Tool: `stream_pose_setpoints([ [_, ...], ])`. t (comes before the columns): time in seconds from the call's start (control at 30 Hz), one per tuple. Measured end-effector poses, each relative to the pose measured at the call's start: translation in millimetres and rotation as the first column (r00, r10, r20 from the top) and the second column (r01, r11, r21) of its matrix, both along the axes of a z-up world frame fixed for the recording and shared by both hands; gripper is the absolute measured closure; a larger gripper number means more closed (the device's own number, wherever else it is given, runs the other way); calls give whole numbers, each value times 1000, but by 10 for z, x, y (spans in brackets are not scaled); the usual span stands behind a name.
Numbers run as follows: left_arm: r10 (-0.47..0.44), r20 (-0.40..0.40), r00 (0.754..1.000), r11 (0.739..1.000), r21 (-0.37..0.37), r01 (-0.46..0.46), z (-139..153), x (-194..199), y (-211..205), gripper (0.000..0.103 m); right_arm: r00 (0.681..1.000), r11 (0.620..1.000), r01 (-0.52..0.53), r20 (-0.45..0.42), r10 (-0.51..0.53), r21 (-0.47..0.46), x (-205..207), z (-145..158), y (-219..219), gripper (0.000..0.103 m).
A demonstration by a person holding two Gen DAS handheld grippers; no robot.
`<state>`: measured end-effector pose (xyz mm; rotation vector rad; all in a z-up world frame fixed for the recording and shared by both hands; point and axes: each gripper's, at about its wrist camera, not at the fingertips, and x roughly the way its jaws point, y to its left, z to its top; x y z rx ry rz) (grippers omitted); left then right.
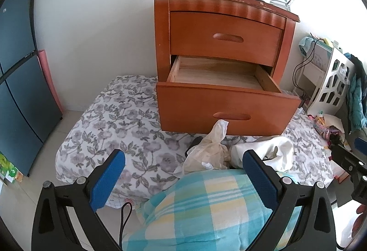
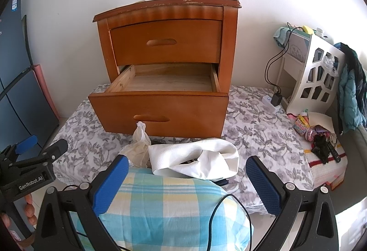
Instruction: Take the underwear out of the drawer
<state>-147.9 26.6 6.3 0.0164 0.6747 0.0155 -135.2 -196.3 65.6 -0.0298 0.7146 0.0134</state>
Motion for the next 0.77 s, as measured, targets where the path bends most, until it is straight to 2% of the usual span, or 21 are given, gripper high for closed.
stream_pose_setpoints([
  [0.77,15,25,1000,1000,8,-15,9,-38,-37,1,1000,1000,3,-8,-3,-3,-33,-76,-2,0],
])
